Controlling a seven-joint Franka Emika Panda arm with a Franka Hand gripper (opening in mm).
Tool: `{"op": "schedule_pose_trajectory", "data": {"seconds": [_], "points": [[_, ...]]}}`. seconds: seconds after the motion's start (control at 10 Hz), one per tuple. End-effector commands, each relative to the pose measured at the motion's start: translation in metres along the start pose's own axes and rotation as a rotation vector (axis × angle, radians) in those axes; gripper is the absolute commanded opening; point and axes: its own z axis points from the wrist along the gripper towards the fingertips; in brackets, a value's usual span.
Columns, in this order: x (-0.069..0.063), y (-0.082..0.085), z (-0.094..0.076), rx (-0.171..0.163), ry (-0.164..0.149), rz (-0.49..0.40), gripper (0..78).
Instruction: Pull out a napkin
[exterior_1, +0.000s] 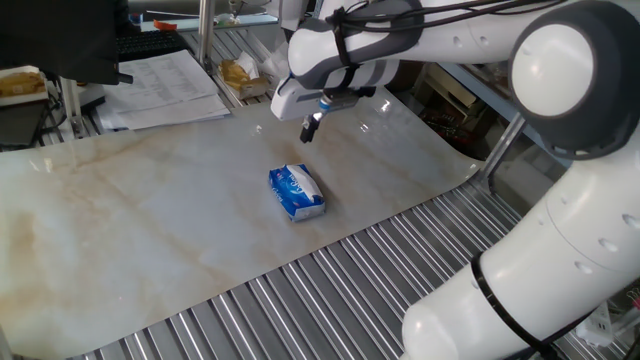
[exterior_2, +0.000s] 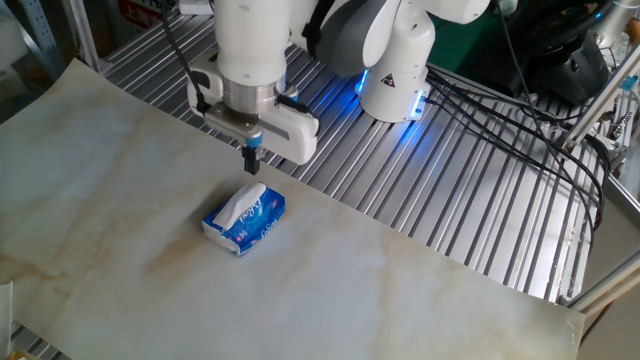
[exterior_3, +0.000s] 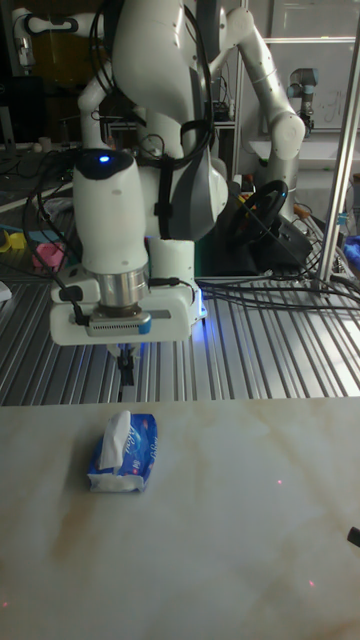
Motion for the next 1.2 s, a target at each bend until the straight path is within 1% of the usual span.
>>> {"op": "schedule_pose_trajectory", "data": {"seconds": [0.1, 0.4, 0.5, 0.6, 0.7, 0.8, 0.9, 1.2], "points": [[0.0, -0.004, 0.013, -0.004, -0.014, 0.01, 0.0], [0.001, -0.007, 0.022, -0.011, -0.012, 0.019, 0.0], [0.001, -0.007, 0.023, -0.011, -0.012, 0.019, 0.0], [0.003, -0.01, 0.032, -0.021, -0.017, 0.02, 0.0], [0.003, -0.01, 0.033, -0.021, -0.017, 0.021, 0.0], [0.005, -0.013, 0.042, -0.02, -0.021, 0.021, 0.0], [0.006, -0.014, 0.046, -0.019, -0.023, 0.021, 0.0], [0.008, -0.017, 0.053, -0.017, -0.023, 0.025, 0.0]]}}
